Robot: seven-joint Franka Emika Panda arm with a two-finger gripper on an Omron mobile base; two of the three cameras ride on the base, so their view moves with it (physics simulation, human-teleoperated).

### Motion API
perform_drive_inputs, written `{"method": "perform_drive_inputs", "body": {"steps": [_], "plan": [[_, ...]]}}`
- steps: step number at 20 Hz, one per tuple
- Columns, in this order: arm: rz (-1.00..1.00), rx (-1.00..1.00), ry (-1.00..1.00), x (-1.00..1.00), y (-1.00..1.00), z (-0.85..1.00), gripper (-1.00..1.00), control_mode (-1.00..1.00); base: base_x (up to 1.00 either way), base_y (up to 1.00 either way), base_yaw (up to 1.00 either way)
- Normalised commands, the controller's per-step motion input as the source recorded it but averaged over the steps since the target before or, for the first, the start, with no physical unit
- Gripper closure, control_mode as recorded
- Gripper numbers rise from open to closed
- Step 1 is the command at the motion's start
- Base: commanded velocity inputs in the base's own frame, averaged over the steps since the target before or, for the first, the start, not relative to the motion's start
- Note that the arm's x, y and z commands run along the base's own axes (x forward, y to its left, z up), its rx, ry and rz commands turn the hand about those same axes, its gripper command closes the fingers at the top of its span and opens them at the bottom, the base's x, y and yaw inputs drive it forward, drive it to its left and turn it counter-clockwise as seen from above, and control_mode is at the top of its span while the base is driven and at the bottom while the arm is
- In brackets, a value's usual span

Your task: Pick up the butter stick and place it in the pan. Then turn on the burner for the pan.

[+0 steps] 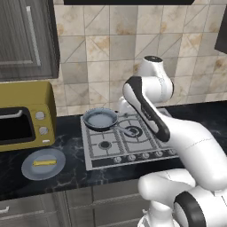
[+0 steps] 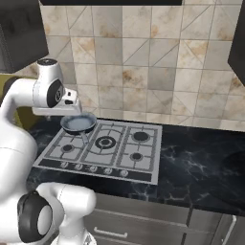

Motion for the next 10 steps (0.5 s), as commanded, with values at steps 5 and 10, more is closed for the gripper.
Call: {"method": "perform_drive_inputs", "body": {"steps": [5,10], "plan": [[0.2,0.0,0.01,-0.06,0.35,-0.11,-1.0,-1.0,0.0,0.0,0.0],[0.19,0.0,0.01,-0.02,0.33,-0.14,-1.0,-1.0,0.0,0.0,0.0]]}}
